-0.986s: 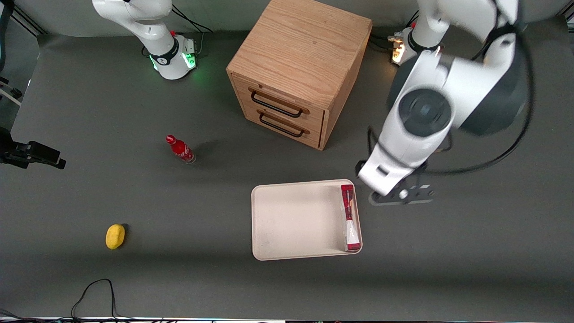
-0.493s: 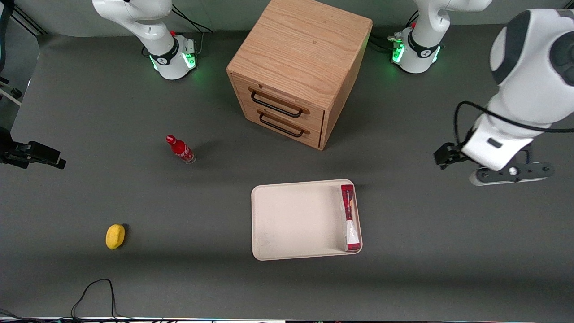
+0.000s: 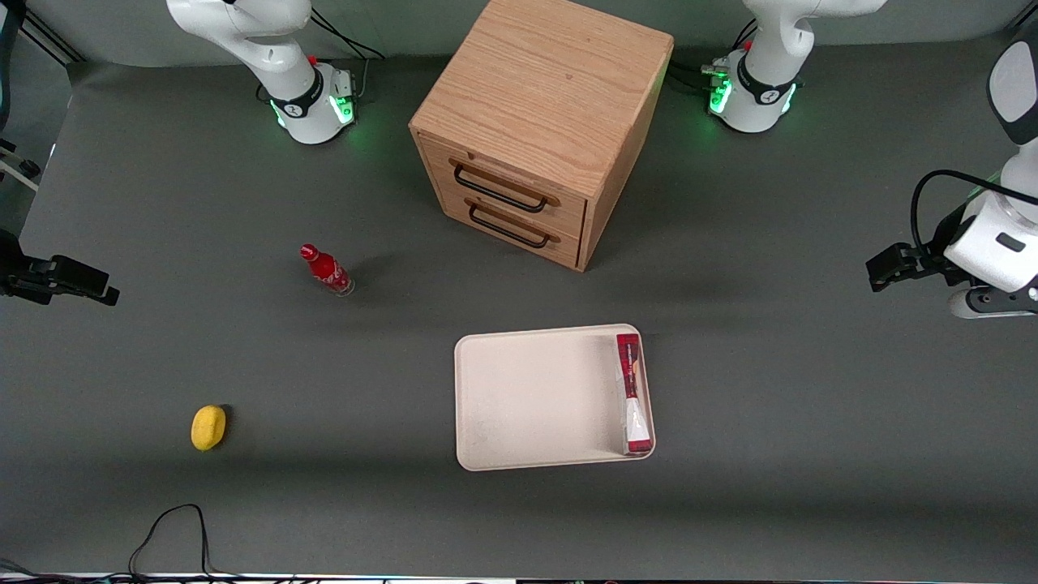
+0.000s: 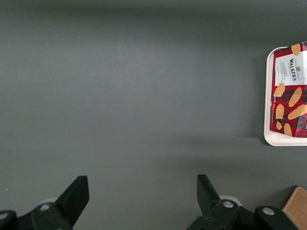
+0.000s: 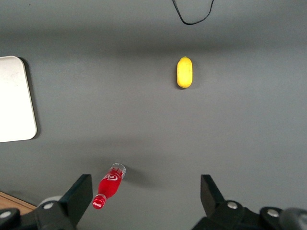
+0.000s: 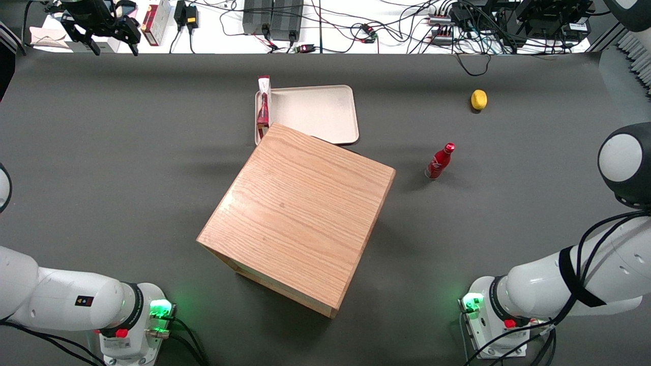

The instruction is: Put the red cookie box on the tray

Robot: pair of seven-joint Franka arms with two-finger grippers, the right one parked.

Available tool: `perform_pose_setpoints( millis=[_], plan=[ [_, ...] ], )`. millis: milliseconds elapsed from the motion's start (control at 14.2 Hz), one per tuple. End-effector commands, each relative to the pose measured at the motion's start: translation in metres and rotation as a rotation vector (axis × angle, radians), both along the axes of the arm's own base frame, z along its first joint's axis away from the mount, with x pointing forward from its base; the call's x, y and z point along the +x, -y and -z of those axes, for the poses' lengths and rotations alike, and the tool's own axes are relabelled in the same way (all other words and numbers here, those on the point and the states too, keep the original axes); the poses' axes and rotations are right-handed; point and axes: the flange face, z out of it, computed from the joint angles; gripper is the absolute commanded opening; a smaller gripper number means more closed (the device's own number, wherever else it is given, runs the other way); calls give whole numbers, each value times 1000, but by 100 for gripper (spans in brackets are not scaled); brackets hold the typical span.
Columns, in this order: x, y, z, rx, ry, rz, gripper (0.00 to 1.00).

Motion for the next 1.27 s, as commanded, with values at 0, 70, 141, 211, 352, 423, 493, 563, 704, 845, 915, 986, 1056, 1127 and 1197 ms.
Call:
perform_pose_setpoints(
  millis=[0, 70, 141, 211, 352, 423, 493, 563, 704, 845, 915, 986, 1056, 1127, 1197],
  plan=[
    [5, -4, -14, -19, 27, -3, 100],
    [7, -1, -16, -44, 20, -6, 100],
    [7, 0, -19, -59, 14, -8, 100],
    [6, -1, -21, -71, 6, -13, 100],
    [2, -4, -20, -73, -18, -11, 100],
    [1, -4, -19, -71, -25, -2, 100],
    [0, -4, -18, -70, -36, 11, 100],
    [-1, -4, -20, -70, -41, 27, 100],
    [-3, -4, -20, -70, -51, 48, 100],
    [-3, -7, -19, -67, -55, 45, 100],
    [-3, -8, -19, -67, -54, 43, 100],
    [-3, -8, -19, -67, -55, 43, 100],
    [-3, -7, -19, -67, -54, 45, 100],
    [-3, -7, -19, -67, -54, 45, 100],
    [-3, -7, -19, -67, -55, 46, 100]
  ],
)
